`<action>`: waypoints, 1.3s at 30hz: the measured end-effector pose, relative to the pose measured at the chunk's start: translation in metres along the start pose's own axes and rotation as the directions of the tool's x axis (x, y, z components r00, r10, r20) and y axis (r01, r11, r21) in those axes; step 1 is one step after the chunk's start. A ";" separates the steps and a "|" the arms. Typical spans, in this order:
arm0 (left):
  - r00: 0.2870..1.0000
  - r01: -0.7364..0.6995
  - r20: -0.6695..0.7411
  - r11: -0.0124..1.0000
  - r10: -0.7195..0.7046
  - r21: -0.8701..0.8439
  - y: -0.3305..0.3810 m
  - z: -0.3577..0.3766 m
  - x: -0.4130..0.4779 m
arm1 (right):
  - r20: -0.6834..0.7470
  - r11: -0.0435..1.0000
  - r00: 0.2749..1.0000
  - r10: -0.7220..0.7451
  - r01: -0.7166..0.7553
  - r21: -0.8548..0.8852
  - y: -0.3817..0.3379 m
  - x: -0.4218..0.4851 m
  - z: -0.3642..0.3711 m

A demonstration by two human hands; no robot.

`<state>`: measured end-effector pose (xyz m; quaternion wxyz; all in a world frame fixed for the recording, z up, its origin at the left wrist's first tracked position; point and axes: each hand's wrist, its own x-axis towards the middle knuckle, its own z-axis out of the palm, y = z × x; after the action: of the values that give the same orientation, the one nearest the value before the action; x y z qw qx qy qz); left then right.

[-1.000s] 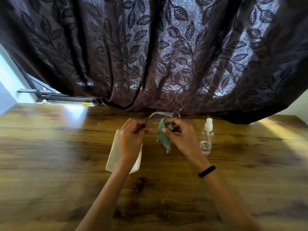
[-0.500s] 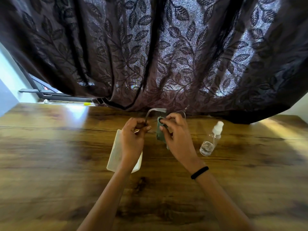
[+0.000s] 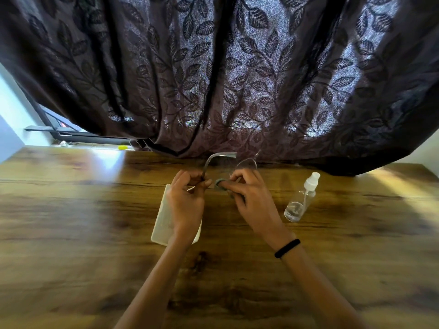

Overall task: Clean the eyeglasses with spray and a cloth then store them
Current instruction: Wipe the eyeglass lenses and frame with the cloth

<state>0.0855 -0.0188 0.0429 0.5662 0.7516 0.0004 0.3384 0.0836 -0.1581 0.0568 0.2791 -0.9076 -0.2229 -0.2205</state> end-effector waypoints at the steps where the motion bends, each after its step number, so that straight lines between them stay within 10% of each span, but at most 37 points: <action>1: 1.000 0.000 0.004 1.000 0.000 -0.002 0.000 0.000 0.001 | -0.013 1.000 1.000 0.010 -0.010 -0.023 0.002 -0.001 -0.001; 21: 0.997 -0.050 0.058 0.999 0.050 0.000 0.008 -0.004 0.007 | 0.107 0.996 0.994 0.016 -0.007 -0.088 -0.009 -0.006 0.003; 30: 0.997 -0.072 0.029 0.997 0.072 -0.001 0.013 0.004 -0.001 | -0.122 0.921 0.989 0.079 -0.119 -0.370 -0.011 -0.003 0.005; 39: 0.998 -0.069 -0.016 0.997 0.068 -0.034 0.021 0.006 -0.006 | -0.308 0.975 0.945 0.105 -0.159 -0.154 -0.007 -0.007 0.007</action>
<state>0.0758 -0.0336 0.0575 0.5671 0.7388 -0.0268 0.3632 0.0759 -0.1506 0.0505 0.2421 -0.8980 -0.0963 -0.3545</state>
